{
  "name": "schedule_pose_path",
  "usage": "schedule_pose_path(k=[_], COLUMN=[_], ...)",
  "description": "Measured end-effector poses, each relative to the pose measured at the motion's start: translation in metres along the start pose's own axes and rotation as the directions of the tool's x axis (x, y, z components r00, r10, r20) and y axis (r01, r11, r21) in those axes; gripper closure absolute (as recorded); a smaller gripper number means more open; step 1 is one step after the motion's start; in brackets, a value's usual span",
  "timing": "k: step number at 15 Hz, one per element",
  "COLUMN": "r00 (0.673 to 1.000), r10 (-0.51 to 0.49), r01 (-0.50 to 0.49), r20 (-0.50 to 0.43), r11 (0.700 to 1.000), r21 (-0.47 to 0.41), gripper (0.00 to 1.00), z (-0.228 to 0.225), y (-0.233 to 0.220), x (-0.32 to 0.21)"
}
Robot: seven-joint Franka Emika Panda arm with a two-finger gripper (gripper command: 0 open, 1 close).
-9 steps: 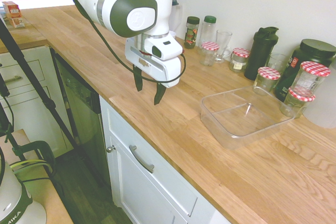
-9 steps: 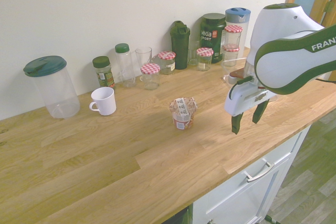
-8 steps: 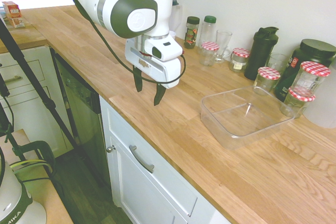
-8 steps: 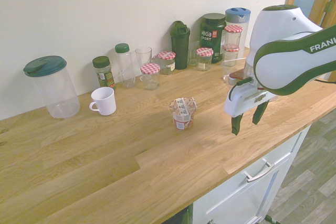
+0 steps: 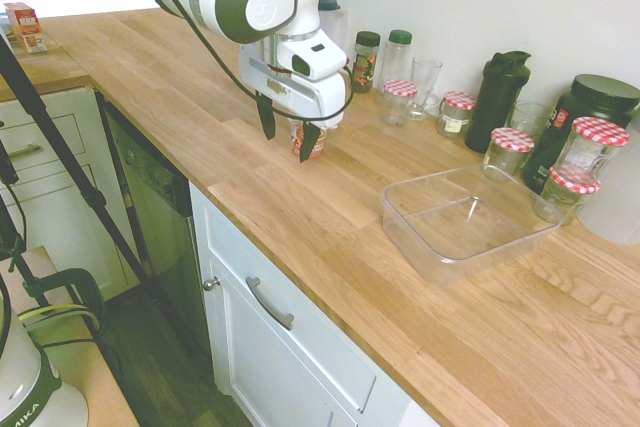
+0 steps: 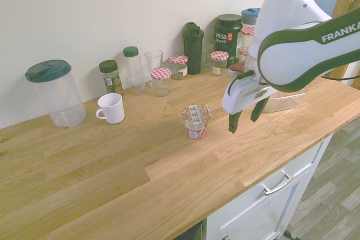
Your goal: Put the cereal into the container
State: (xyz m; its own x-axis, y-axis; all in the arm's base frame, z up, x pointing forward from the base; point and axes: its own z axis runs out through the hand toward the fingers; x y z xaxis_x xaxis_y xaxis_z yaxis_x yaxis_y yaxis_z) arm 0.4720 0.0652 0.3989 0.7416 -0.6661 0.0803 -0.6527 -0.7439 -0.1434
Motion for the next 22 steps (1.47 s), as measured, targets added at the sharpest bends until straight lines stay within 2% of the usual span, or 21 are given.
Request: schedule_pose_path(k=[3,6,10,16,19,22], r00=[0.999,0.998,0.998,0.988,0.979,0.962], r10=[-0.031,-0.056,-0.068,-0.153,-0.196,-0.23], r01=[0.031,0.054,0.068,0.154,0.202,0.254], r20=[0.021,0.015,0.006,-0.016,-0.064,-0.149], r11=[0.999,0.996,0.995,0.983,0.973,0.953], r21=[0.029,0.07,0.078,0.101,0.115,0.166], gripper=[0.0,0.0,0.0,0.0,0.0,0.0], z=[0.032,0.042,0.054,0.066,0.086,0.077], y=[-0.042,-0.071,-0.079,-0.095,-0.102,-0.116], x=[0.012,0.022,0.03,0.02,0.018,0.013])
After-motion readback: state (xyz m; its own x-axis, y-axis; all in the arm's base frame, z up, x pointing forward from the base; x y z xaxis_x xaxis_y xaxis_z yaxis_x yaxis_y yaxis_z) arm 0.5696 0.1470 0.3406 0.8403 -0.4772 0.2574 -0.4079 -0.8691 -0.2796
